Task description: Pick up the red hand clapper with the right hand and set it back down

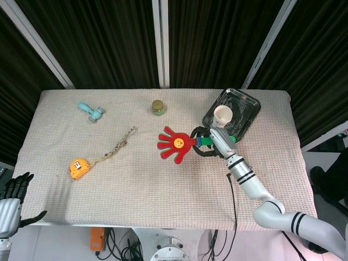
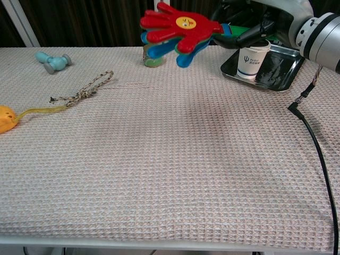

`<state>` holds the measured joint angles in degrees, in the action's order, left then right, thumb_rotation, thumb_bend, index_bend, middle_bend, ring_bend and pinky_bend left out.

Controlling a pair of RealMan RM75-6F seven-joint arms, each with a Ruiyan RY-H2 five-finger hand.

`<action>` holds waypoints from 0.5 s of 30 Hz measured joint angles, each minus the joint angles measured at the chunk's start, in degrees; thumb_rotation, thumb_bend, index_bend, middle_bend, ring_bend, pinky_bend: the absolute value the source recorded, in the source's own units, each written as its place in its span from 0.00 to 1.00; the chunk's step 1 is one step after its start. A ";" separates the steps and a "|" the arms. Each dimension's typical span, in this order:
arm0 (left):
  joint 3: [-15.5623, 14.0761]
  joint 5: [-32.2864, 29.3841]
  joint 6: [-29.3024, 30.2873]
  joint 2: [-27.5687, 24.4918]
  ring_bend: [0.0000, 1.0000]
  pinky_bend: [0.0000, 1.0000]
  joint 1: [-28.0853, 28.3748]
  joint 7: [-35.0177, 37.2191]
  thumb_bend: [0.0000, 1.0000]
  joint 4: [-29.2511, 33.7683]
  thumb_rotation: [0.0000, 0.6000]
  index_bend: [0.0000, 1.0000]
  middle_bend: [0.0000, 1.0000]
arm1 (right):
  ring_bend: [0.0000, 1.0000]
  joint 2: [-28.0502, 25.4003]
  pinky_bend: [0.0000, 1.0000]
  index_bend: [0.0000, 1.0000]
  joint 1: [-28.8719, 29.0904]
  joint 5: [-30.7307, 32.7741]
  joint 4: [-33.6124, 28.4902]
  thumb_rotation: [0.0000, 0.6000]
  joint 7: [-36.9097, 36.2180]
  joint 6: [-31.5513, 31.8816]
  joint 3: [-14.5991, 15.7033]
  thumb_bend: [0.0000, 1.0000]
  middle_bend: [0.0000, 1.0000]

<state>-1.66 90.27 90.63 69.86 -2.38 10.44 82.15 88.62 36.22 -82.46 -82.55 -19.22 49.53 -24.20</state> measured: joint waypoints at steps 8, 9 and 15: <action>-0.04 0.01 0.00 0.58 0.00 0.02 0.00 0.29 0.03 -0.59 1.00 0.05 0.03 | 0.78 6.97 0.97 0.80 1.81 7.23 2.80 1.00 10.85 -1.03 2.10 0.32 0.74; -0.04 -0.07 0.04 0.58 0.00 0.02 -0.06 0.50 0.03 -0.70 1.00 0.05 0.03 | 0.78 8.02 0.97 0.80 2.11 8.00 3.34 1.00 9.51 -1.34 2.28 0.32 0.73; -0.06 -0.18 0.52 0.57 0.00 0.02 -0.43 1.37 0.03 -1.31 1.00 0.05 0.03 | 0.77 18.24 0.97 0.80 4.55 11.80 11.15 1.00 -1.36 -2.15 3.66 0.30 0.71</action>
<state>-1.71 90.09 91.15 70.43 -2.81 11.81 80.84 106.87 40.77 -70.67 -71.40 -20.58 47.39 -20.54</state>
